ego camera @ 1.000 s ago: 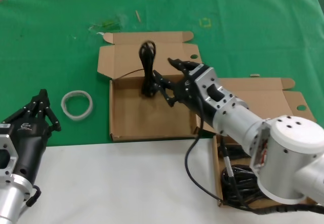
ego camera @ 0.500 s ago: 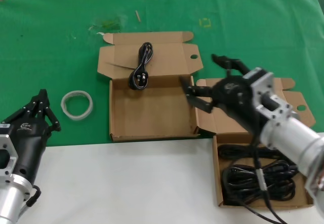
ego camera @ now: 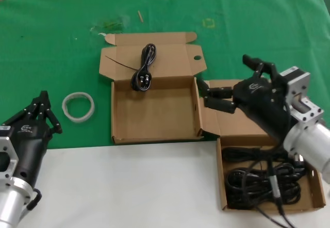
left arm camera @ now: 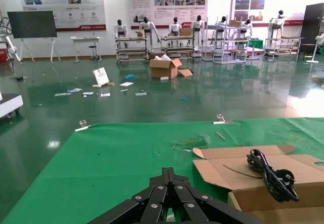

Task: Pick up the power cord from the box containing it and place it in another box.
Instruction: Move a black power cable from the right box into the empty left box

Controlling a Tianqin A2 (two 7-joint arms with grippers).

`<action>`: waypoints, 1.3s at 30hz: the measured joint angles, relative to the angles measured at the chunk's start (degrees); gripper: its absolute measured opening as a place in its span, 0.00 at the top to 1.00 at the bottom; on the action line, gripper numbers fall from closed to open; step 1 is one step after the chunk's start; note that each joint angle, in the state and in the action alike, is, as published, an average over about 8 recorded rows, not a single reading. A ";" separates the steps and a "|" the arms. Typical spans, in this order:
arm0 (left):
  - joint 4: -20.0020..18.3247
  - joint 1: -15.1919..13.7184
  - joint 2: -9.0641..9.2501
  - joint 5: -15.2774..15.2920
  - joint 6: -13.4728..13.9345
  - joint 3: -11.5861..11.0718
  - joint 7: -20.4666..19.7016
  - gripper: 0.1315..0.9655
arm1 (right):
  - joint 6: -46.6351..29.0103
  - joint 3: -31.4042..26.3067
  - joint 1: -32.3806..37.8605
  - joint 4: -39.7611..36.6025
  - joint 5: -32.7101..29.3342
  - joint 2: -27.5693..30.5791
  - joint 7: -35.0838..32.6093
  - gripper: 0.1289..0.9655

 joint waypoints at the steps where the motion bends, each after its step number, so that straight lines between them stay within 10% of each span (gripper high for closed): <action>1: 0.00 0.00 0.00 0.00 0.00 0.00 0.00 0.99 | 0.24 -0.71 0.55 -0.79 0.31 -0.74 0.25 0.21; 24: 0.00 0.00 0.00 0.00 0.00 0.00 0.00 0.99 | 2.65 -17.57 24.64 -52.96 9.93 -42.48 -6.92 0.00; 39: 0.00 0.00 0.00 0.00 0.00 0.00 0.00 0.99 | -0.92 -20.18 27.75 -63.38 11.92 -47.71 -11.47 0.05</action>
